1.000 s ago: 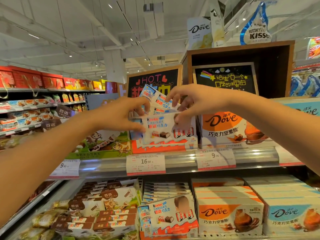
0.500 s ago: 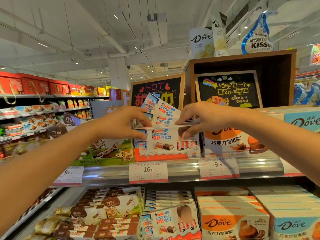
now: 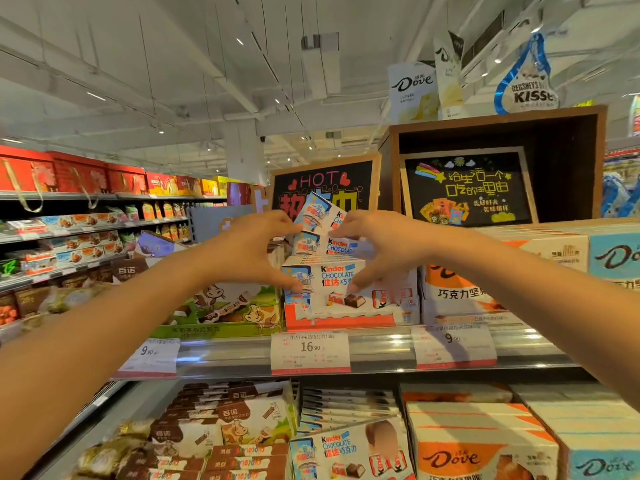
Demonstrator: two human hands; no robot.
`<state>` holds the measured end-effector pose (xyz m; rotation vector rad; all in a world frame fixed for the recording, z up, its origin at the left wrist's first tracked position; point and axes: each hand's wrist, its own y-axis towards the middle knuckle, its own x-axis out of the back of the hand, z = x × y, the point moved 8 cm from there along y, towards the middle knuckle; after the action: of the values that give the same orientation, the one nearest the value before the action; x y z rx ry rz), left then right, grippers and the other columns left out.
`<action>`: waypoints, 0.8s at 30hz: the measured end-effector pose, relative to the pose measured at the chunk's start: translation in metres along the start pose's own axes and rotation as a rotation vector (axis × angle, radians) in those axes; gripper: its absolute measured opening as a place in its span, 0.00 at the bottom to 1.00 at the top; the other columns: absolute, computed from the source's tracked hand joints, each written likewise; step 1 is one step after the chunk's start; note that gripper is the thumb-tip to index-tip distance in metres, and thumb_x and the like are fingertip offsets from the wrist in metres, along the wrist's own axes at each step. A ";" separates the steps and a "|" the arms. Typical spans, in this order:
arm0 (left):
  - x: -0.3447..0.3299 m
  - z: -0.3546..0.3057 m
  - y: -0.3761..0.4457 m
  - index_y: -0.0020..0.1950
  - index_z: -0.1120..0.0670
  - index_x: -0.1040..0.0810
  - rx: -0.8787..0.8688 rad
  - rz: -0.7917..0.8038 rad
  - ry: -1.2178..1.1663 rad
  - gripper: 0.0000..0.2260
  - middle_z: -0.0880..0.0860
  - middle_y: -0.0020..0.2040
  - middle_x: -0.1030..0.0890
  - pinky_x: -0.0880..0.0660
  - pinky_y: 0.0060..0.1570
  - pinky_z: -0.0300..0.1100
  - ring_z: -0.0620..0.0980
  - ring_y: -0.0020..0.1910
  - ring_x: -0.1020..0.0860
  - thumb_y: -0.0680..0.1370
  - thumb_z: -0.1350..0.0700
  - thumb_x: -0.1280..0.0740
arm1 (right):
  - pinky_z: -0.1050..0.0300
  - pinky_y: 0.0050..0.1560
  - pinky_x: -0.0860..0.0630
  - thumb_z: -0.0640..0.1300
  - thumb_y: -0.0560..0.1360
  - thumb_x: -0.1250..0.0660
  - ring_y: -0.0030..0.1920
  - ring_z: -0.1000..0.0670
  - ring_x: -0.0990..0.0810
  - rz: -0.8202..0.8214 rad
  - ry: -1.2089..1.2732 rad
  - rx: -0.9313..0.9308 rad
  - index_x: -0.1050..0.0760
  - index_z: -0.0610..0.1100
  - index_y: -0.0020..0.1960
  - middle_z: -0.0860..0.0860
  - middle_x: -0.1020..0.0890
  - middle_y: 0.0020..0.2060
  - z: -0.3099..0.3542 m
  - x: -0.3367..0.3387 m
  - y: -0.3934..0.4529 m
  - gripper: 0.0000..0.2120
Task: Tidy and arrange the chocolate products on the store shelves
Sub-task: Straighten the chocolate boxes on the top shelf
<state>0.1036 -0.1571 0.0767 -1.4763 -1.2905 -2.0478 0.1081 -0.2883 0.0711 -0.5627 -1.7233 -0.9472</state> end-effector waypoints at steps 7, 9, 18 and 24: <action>0.007 -0.006 0.007 0.66 0.53 0.27 0.032 -0.015 -0.019 0.34 0.48 0.61 0.27 0.36 0.48 0.34 0.45 0.58 0.30 0.63 0.45 0.23 | 0.56 0.60 0.30 0.57 0.73 0.34 0.61 0.52 0.30 0.053 0.123 0.012 0.34 0.46 0.71 0.52 0.29 0.62 0.001 0.005 0.000 0.30; 0.012 -0.004 0.009 0.61 0.54 0.24 0.068 -0.030 -0.134 0.31 0.46 0.55 0.25 0.31 0.46 0.30 0.43 0.53 0.26 0.61 0.44 0.24 | 0.57 0.60 0.30 0.51 0.78 0.40 0.60 0.51 0.26 0.020 0.148 0.005 0.29 0.44 0.67 0.50 0.24 0.60 0.002 0.013 0.009 0.20; 0.004 0.006 0.009 0.58 0.51 0.27 0.100 0.025 -0.388 0.25 0.42 0.49 0.23 0.26 0.44 0.24 0.38 0.48 0.23 0.65 0.54 0.23 | 0.54 0.44 0.28 0.43 0.78 0.39 0.45 0.47 0.24 -0.090 -0.272 -0.064 0.27 0.40 0.56 0.45 0.21 0.49 0.011 0.006 0.035 0.09; 0.001 0.013 0.012 0.60 0.53 0.25 0.112 0.026 -0.431 0.28 0.45 0.52 0.20 0.24 0.47 0.29 0.37 0.49 0.21 0.62 0.53 0.22 | 0.50 0.53 0.25 0.39 0.78 0.38 0.54 0.46 0.23 -0.163 -0.007 -0.028 0.29 0.45 0.65 0.45 0.21 0.57 0.007 0.013 0.030 0.16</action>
<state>0.1186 -0.1533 0.0841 -1.9378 -1.4994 -1.6626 0.1221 -0.2660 0.0920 -0.4491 -1.7851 -1.0867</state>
